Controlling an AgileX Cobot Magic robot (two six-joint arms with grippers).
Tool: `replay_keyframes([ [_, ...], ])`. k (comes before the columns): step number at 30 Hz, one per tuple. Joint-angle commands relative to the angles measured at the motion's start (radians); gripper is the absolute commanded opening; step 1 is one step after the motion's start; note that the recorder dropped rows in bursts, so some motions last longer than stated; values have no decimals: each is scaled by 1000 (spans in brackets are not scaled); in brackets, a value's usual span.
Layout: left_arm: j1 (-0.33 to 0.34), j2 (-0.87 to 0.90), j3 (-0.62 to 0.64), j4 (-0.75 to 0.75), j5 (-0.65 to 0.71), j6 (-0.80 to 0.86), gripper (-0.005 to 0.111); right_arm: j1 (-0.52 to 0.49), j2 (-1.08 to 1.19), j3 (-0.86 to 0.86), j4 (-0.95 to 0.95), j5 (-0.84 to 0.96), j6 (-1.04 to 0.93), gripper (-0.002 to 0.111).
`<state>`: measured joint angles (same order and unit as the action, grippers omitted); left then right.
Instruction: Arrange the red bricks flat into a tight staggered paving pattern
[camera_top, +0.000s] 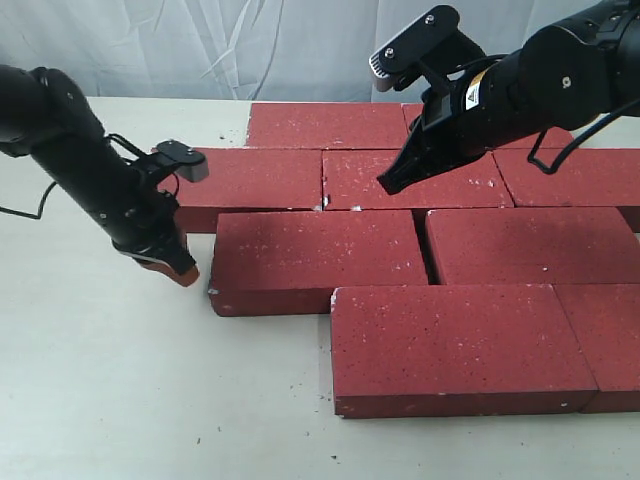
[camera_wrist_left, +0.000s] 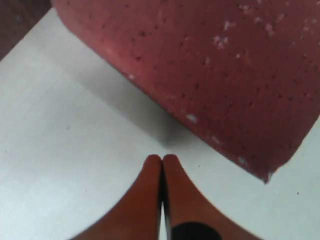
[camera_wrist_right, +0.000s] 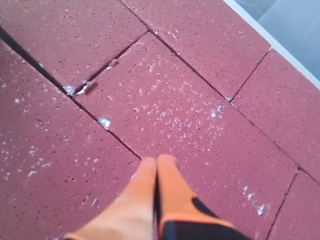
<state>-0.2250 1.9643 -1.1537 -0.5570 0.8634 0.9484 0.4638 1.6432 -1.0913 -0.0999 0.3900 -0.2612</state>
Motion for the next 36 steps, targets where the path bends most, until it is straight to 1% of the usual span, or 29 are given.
replay_keyframes([
  [1,-43,30,-32,3,-35,6,0,-5,-10,1,4,-11,-4,-1],
  [13,-76,39,-52,-26,-73,6,0,-5,-10,1,5,-21,-4,-1],
  [26,-77,39,-52,-56,-79,6,0,-5,-10,1,5,-21,-4,-1],
  [30,-77,39,-52,-16,-77,6,0,-5,-10,1,5,-21,-4,-1],
  [34,-75,39,-52,73,-81,-41,0,-5,-10,1,5,-21,-4,-1],
  [36,-75,39,-52,78,-106,-41,0,-5,-10,1,5,-21,-4,-1],
])
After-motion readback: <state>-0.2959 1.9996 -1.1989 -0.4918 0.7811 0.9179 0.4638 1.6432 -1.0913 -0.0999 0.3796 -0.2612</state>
